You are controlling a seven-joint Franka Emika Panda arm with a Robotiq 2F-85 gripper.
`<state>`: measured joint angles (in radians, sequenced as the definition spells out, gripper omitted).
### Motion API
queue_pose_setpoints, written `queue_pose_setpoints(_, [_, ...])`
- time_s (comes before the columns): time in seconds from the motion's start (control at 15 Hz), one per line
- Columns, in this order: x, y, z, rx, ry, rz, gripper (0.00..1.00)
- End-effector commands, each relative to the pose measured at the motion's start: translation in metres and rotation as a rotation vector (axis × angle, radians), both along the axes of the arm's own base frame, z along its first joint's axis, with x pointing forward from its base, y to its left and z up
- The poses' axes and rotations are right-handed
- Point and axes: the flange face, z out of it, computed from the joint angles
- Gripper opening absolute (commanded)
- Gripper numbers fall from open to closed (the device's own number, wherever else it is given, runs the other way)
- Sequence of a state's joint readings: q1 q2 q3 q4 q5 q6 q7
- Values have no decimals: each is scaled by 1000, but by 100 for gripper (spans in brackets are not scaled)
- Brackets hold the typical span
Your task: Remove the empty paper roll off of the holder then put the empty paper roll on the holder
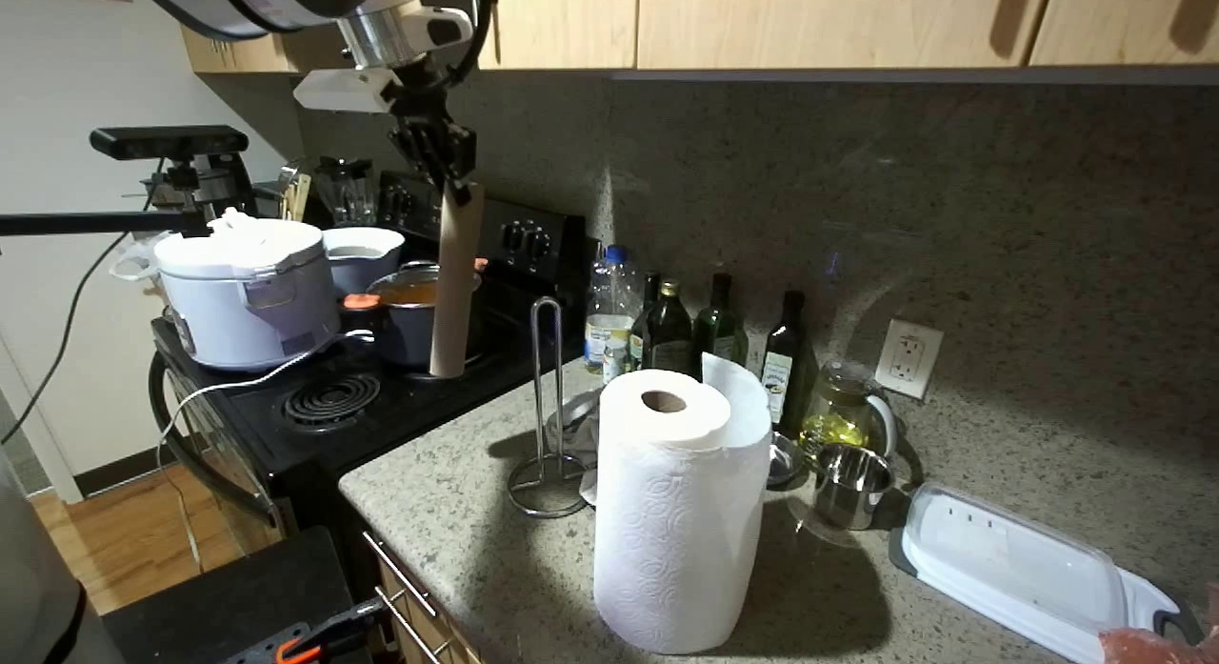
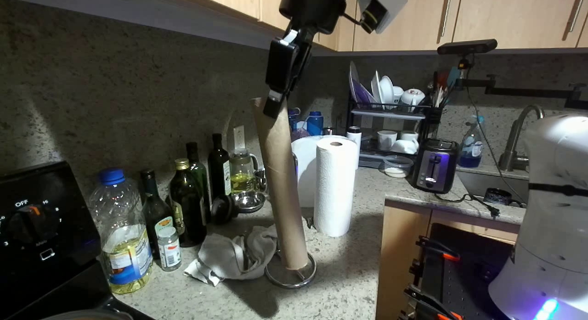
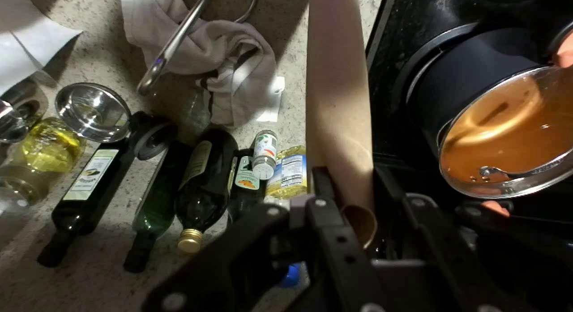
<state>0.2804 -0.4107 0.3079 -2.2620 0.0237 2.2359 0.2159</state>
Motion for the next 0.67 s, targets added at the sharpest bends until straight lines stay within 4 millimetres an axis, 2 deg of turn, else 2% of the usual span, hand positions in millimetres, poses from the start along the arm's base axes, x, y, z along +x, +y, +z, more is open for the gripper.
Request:
queue_pose_setpoints(0.0, [-6,7,-22,48,-4,8,33])
queue_pose_setpoints(0.27, [-20,19,-47,62,-36,30,36])
queue_pose_setpoints(0.6, [-38,41,-70,14,-38,61,34])
